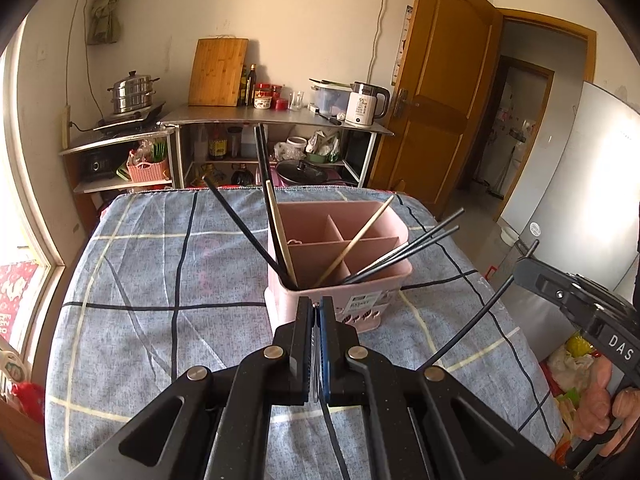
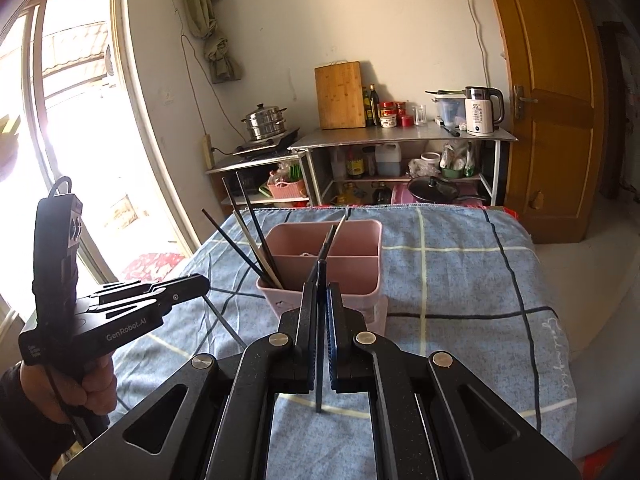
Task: Organize utensils
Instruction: 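Lift both held chopsticks and carry them over the pink basket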
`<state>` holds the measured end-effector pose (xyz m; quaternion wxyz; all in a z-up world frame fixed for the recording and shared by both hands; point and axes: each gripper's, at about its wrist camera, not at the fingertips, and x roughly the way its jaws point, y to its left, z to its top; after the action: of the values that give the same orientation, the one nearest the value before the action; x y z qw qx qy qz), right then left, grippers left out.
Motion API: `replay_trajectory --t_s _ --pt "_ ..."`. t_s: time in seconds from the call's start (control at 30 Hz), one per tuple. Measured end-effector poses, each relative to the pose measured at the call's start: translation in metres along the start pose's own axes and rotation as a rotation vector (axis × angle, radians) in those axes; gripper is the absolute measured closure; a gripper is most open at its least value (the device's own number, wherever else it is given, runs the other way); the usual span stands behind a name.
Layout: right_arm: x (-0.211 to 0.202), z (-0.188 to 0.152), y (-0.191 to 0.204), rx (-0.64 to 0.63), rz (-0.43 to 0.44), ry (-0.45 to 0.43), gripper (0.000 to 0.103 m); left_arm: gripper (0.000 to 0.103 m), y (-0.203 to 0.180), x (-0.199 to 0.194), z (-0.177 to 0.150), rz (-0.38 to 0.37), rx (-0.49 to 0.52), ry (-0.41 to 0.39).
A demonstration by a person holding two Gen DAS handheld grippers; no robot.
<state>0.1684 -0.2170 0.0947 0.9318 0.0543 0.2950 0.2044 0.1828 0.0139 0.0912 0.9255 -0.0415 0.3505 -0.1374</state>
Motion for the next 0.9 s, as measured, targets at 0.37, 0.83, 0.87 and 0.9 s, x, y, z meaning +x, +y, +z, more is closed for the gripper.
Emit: replay_trajectory --t_s 0.37,0.83,0.87,0.9 --pt "-0.016 -0.009 -0.005 0.006 -0.002 0.011 0.099 0.1 -0.006 -0.008 -0.013 0.011 0.014 0.012" --pt "-0.031 0.012 -0.002 0.023 0.023 -0.062 0.099 0.1 -0.008 -0.037 0.015 -0.021 0.006 -0.053" --pt "-0.032 0.016 -0.001 0.023 0.027 -0.07 0.099 0.1 -0.008 -0.041 0.02 -0.025 0.006 -0.062" --pt "-0.033 0.02 -0.001 0.022 0.031 -0.08 0.099 0.1 -0.008 -0.043 0.024 -0.027 0.006 -0.069"
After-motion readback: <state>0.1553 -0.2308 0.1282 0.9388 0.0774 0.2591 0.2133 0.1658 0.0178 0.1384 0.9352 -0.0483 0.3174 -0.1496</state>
